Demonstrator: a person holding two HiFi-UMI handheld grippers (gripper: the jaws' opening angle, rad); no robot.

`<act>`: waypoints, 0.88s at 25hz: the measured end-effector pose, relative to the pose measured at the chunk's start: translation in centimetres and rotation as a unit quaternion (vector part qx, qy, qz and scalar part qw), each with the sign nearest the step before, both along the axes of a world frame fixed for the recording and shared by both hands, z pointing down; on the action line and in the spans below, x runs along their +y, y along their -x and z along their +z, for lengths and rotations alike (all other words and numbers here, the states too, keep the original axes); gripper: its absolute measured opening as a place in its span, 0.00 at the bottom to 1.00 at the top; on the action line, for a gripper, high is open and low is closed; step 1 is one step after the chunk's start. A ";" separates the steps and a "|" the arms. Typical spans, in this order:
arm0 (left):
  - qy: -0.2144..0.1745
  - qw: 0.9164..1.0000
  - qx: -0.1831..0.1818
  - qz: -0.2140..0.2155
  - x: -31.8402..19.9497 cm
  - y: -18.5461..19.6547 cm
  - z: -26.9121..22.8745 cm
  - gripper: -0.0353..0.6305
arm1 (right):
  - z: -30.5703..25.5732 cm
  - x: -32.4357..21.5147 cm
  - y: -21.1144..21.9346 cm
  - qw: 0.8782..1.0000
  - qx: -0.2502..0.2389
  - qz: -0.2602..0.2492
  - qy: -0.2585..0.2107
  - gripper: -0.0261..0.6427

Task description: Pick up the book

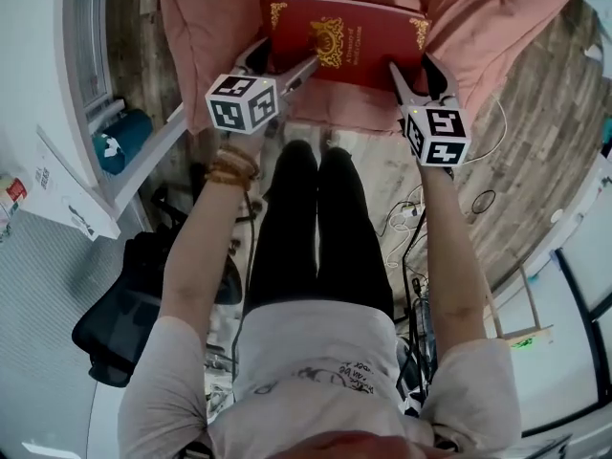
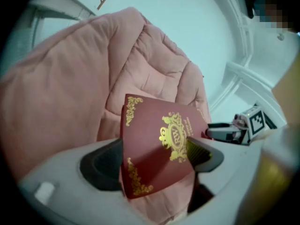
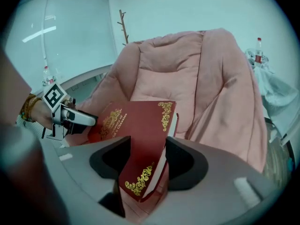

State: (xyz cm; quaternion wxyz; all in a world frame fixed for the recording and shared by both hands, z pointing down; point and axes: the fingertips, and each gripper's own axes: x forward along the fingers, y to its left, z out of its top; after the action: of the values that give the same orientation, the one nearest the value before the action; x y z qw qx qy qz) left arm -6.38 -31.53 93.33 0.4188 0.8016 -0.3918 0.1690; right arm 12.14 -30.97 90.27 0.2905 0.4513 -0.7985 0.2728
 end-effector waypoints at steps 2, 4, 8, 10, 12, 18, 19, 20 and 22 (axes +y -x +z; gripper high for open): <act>-0.025 1.000 -0.005 0.001 -0.1 -0.1 -3.7 0.69 | -3.2 0.4 -0.3 1.000 -0.006 0.007 -0.018 0.39; -0.053 0.999 -0.008 0.001 -0.6 -0.2 -7.4 0.69 | -6.4 0.3 -0.5 0.999 -0.011 0.012 -0.043 0.39; -0.102 0.994 -0.022 0.009 -0.8 -0.8 -14.6 0.69 | -13.8 -0.2 -1.0 0.995 -0.022 0.019 -0.094 0.39; -0.125 0.992 -0.028 0.015 -0.3 -1.2 -18.5 0.69 | -18.0 -0.4 -1.4 0.992 -0.028 0.024 -0.119 0.39; -0.148 0.988 -0.031 0.012 -0.1 -1.4 -22.6 0.69 | -22.2 -0.6 -1.5 0.989 -0.035 0.025 -0.142 0.39; -0.211 0.977 -0.043 -0.004 0.8 -1.3 -34.3 0.69 | -34.3 0.8 -1.5 0.977 -0.054 0.009 -0.205 0.38; -0.220 0.975 -0.043 -0.005 1.0 -1.3 -36.1 0.69 | -36.2 1.1 -1.4 0.975 -0.056 0.008 -0.215 0.38; -0.229 0.972 -0.042 -0.006 1.1 -1.2 -37.8 0.69 | -38.1 1.4 -1.4 0.973 -0.058 0.008 -0.225 0.38; -0.249 0.968 -0.042 -0.007 1.6 -1.2 -41.4 0.69 | -41.5 2.1 -1.2 0.968 -0.061 0.005 -0.244 0.39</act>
State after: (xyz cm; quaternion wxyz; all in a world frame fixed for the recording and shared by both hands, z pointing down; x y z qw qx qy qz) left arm -5.21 -29.92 51.95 0.1903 0.8702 -0.4440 0.0966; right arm 13.38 -28.86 48.73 0.1205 0.4949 -0.8550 0.0980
